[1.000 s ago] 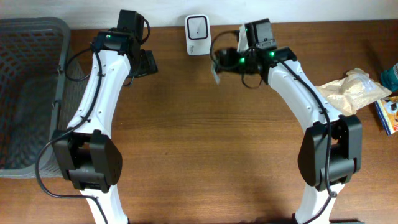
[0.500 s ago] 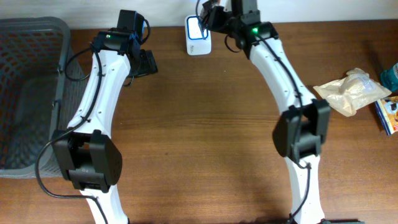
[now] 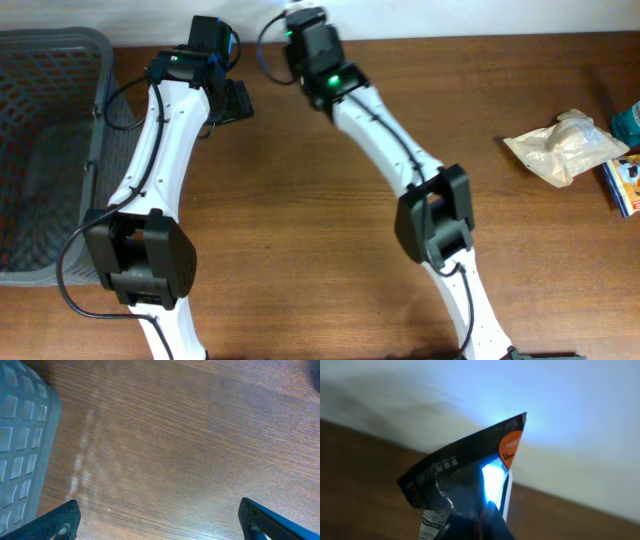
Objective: Scan the item barcode
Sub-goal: 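Lift the snack packet and hold it before the white scanner, then carry the snack packet to the far right edge and release it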
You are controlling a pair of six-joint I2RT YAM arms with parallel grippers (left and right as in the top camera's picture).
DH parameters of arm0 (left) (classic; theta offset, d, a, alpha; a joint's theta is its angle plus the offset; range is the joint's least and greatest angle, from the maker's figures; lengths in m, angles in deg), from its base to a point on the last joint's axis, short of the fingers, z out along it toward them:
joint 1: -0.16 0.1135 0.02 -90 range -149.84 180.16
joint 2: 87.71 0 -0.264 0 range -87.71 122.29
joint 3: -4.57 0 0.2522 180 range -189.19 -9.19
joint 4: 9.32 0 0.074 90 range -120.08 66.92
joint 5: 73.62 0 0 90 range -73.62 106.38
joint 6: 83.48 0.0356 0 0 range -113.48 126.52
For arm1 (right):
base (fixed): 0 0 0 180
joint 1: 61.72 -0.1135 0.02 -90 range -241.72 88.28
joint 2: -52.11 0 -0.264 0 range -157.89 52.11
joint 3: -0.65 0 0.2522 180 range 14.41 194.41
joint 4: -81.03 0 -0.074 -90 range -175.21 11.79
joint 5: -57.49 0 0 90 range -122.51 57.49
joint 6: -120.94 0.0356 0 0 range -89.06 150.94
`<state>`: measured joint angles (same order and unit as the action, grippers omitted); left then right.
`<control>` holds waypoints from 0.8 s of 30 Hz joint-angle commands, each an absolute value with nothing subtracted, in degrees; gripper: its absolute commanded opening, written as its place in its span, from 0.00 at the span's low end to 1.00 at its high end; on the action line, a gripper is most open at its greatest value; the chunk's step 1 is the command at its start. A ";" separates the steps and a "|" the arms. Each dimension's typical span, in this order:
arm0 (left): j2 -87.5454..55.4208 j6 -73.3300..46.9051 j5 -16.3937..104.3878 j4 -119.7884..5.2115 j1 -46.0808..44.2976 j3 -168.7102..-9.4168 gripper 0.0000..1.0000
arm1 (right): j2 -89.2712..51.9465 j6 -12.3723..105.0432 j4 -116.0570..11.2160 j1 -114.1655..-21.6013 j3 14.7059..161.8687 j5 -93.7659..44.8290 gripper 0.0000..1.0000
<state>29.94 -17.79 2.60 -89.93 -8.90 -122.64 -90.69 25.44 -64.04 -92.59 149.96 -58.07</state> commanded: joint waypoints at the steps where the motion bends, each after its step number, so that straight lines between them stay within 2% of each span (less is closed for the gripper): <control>1: 30.83 -18.51 2.43 -90.02 -9.21 -122.68 0.99 | -92.70 18.45 -64.52 -93.12 151.88 -67.60 0.04; 4: 30.83 -18.51 2.43 -90.02 -9.21 -122.68 0.99 | -92.70 19.52 -64.45 -92.75 151.90 -68.19 0.04; 9: 30.83 -18.51 2.43 -90.02 -9.21 -122.68 0.99 | -92.20 28.35 -59.16 -91.22 153.04 -71.06 0.04; 14: 30.85 -18.51 2.43 -90.02 -9.21 -122.68 0.99 | -89.29 45.64 -39.14 -84.66 163.09 -62.05 0.04; 19: 30.83 -18.51 2.40 -90.02 -9.21 -122.68 0.99 | -87.74 57.26 -15.76 -76.57 174.59 -62.05 0.04; 21: 30.85 -18.51 2.43 -90.02 -9.23 -122.68 0.99 | -87.74 62.40 -3.28 -70.91 179.40 -62.05 0.04; 24: 30.83 -18.51 2.43 -90.02 -9.23 -122.68 0.99 | -87.76 66.25 7.26 -62.10 180.60 -62.07 0.04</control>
